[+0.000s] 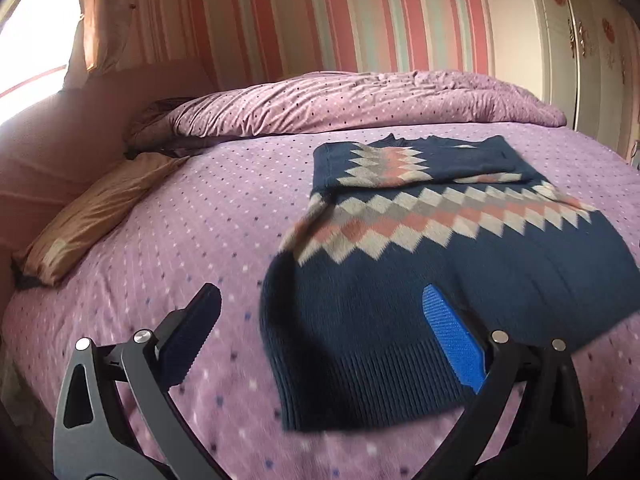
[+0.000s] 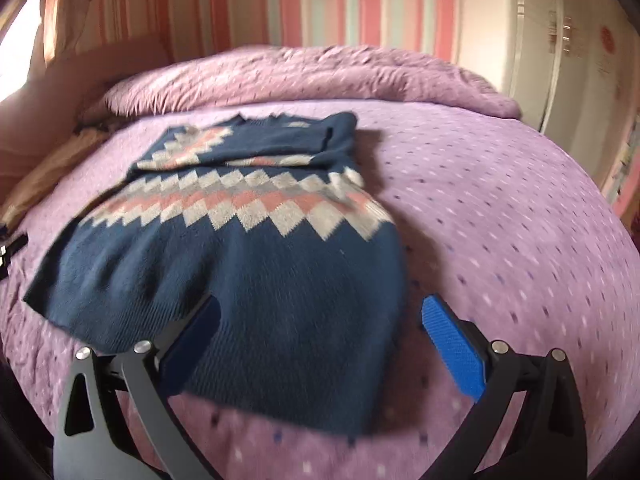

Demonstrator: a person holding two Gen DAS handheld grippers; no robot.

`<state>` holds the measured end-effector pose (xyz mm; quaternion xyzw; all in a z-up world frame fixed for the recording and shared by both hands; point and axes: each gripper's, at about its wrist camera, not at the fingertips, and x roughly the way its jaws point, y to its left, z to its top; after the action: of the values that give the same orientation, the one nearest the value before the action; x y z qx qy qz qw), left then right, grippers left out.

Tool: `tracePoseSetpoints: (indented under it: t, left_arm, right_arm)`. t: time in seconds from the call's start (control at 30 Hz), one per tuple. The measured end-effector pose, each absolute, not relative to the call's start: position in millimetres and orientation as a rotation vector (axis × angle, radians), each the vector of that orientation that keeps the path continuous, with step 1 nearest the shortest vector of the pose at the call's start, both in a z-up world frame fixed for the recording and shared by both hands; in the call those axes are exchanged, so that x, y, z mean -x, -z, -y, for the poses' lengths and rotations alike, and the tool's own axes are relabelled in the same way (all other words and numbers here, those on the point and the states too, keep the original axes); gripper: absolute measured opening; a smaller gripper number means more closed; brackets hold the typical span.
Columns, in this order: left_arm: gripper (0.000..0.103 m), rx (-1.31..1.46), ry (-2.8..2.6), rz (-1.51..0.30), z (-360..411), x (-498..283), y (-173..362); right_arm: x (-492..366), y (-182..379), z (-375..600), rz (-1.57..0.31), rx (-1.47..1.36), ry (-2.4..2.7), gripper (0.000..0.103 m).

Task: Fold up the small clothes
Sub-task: 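Open the left tool to lay the sleeve down and withdraw, then close both tools on the sweater hem edge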

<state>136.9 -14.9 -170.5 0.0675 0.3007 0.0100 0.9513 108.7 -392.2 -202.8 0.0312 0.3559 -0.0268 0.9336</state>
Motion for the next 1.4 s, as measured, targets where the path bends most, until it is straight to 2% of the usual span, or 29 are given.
tracePoseSetpoints:
  t: [0.13,0.27,0.4,0.5,0.57,0.7,0.73,0.77,0.8,0.97,1.33,1.4]
  left_arm:
    - [0.100,-0.093,-0.046,-0.627,6.5,-102.1,185.7]
    - [0.100,-0.097,-0.053,-0.639,1.3,-87.3,192.6]
    - [0.100,-0.080,-0.052,-0.630,-4.0,-79.8,187.1]
    - [0.100,-0.074,-0.054,-0.623,-6.1,-76.1,184.2]
    - [0.100,-0.070,-0.056,-0.618,-7.7,-74.1,182.2]
    - [0.100,-0.057,-0.059,-0.611,-14.5,-71.8,179.1]
    - [0.100,-0.053,-0.064,-0.612,-16.3,-72.3,179.1]
    - [0.100,-0.049,-0.066,-0.614,-17.8,-72.8,179.2]
    - [0.100,-0.042,-0.066,-0.618,-20.5,-74.1,179.7]
    - [0.100,0.013,-0.061,-0.646,-31.9,-83.3,188.0]
    - [0.100,0.135,0.035,-0.704,-27.0,-107.1,225.4]
    - [0.094,0.118,0.040,-0.724,-20.1,-112.8,231.9]
  right_arm:
    - [-67.3,212.4,399.3,-0.682,-0.101,0.057,0.101]
    - [-56.5,227.4,406.3,-0.700,-0.162,0.042,0.087]
    - [-58.7,243.1,411.4,-0.724,-0.192,0.052,0.086]
    - [-66.5,256.2,417.8,-0.751,-0.237,0.062,0.076]
    - [-73.5,266.1,422.3,-0.780,-0.270,0.072,0.065]
    - [-83.0,282.3,427.1,-0.825,-0.325,0.069,0.062]
    - [-83.2,283.8,426.6,-0.827,-0.326,0.070,0.051]
    - [-83.0,283.6,425.5,-0.819,-0.327,0.059,0.022]
    - [-82.2,282.3,423.4,-0.809,-0.325,0.041,0.010]
    - [-83.1,272.6,407.7,-0.796,-0.189,0.042,0.007]
    - [-82.1,266.4,416.9,-0.768,-0.245,0.030,0.008]
    - [-82.7,264.0,419.3,-0.758,-0.244,0.023,0.008]
